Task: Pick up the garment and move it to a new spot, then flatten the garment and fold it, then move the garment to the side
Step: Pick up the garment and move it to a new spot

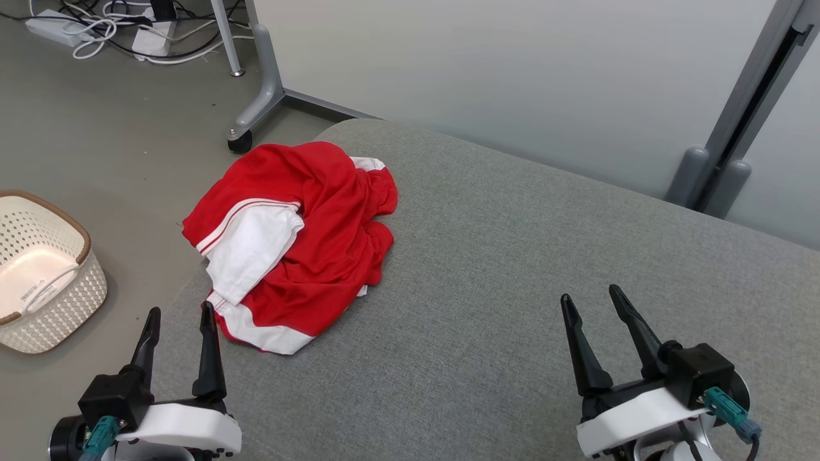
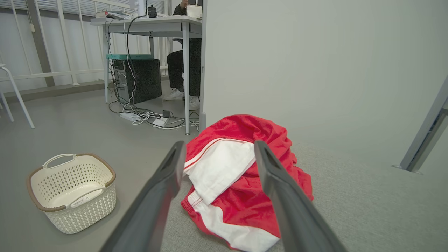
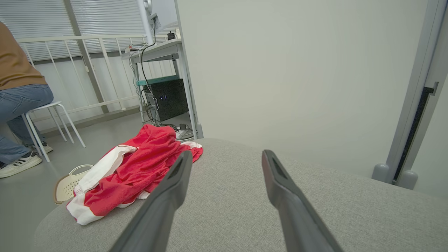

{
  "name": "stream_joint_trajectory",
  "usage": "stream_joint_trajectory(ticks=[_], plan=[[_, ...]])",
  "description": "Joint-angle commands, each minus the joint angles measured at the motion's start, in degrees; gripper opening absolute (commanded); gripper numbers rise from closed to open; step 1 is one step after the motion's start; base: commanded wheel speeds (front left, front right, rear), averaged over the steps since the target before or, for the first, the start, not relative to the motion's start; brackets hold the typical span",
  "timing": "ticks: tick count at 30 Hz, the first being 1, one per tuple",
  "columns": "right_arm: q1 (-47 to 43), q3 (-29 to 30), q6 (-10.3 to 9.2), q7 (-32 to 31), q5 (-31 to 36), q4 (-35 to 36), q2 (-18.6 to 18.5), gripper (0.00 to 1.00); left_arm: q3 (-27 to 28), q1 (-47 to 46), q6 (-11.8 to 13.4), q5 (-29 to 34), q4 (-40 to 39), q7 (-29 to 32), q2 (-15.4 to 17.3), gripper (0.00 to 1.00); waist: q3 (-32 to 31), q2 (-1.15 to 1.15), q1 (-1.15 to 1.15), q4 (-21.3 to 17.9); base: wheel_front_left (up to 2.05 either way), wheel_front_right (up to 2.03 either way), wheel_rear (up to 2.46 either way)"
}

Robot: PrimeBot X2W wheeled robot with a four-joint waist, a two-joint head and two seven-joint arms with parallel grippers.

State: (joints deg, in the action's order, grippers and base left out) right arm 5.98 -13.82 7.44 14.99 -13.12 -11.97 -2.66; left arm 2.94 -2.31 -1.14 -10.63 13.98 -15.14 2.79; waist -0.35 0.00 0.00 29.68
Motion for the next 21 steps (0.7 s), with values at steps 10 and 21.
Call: stream_joint_trajectory(ticks=[10, 21], plan=[[-0.9, 1.5, 0.08, 0.3, 0.2, 0.9, -0.4, 1.0, 0.7, -2.8, -1.0, 1.1, 0.9, 0.0, 1.1, 1.0, 0.1, 0.0, 0.0, -0.3, 0.0, 0.0, 0.0], [2.1, 2.0, 0.09, 0.3, 2.9, 2.6, -0.4, 1.0, 3.4, -14.4, -3.0, -4.9, 6.3, 11.4, 5.8, 1.0, 6.3, 0.0, 0.0, -7.3, 0.0, 0.0, 0.0]])
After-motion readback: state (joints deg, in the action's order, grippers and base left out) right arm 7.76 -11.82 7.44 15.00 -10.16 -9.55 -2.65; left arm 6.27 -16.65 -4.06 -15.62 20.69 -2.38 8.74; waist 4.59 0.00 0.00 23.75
